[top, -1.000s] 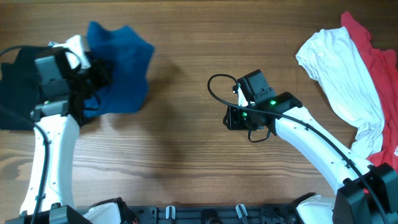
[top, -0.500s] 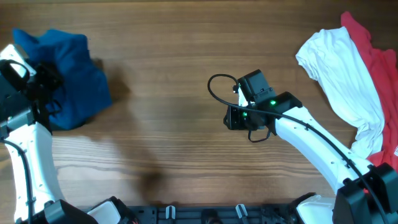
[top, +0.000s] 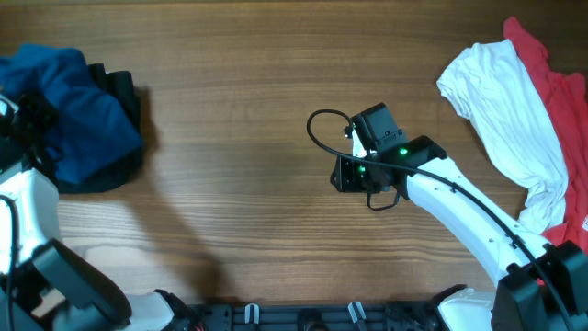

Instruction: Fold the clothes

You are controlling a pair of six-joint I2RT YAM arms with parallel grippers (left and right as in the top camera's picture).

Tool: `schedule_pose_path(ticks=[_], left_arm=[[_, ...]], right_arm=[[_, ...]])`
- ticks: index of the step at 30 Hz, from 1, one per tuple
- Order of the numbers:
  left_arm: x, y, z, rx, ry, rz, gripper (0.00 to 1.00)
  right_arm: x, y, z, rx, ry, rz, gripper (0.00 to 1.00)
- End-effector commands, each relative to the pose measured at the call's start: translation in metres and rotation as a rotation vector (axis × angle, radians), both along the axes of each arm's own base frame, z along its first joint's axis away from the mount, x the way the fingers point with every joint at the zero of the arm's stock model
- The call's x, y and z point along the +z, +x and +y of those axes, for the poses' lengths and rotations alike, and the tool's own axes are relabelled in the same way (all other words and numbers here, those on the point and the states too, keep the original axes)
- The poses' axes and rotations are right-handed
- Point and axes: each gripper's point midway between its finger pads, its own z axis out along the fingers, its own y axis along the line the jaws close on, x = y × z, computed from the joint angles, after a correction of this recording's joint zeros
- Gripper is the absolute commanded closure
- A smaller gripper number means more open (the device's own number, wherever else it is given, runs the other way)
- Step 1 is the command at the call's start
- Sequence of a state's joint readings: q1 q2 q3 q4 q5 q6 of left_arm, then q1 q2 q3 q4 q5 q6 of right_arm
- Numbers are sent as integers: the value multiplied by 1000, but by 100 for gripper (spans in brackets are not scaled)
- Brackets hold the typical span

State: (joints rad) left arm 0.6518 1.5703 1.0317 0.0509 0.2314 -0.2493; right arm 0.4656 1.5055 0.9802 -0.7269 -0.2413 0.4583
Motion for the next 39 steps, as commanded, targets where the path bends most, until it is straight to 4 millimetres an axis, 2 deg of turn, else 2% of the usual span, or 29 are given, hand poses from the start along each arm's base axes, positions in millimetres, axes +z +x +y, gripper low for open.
schedule_pose_path(ticks=[1, 2, 4, 7, 9, 12, 15, 19, 22, 23, 26, 29, 33, 36, 39], left_arm=[[-16, -17, 45, 138, 10, 31, 20], [-22, -26, 56, 188, -34, 27, 15], [-31, -44, 74, 271, -119, 8, 12], [-28, -46, 75, 246, -140, -13, 4], [-21, -39, 65, 182, -161, -43, 0], [-11, -23, 41, 85, -205, -88, 1], [-6, -6, 13, 6, -215, -88, 0], [-13, 24, -52, -164, -196, -25, 0], [-27, 40, -111, -302, -174, 60, 0], [-32, 43, -133, -347, -164, 91, 0], [-48, 45, -192, -454, -164, 182, 0], [-64, 37, -259, -592, -184, 276, 0], [-76, 20, -324, -734, -188, 360, 0], [-88, -2, -349, -790, -206, 453, 0], [-105, -32, -354, -795, -244, 590, 0]], right_arm=[[4, 0, -2, 9, -15, -13, 62], [3, -1, -2, 9, -18, -6, 62], [3, -3, -3, 9, -22, 2, 63], [3, -3, -3, 8, -23, 2, 63], [3, -3, -3, 9, -22, 2, 62], [3, -3, -3, 10, -23, 1, 58], [3, -2, -3, 10, -21, -3, 41], [4, 1, -1, 9, -14, -16, 21], [6, 6, 1, 9, -3, -37, 4], [7, 7, 2, 8, 1, -44, 1], [9, 14, 5, 8, 15, -73, 0], [16, 27, 10, 3, 36, -136, 1], [27, 58, 8, -38, 11, -278, 0], [32, 70, 3, -63, -18, -335, 0], [29, 69, -4, -74, -54, -332, 0]])
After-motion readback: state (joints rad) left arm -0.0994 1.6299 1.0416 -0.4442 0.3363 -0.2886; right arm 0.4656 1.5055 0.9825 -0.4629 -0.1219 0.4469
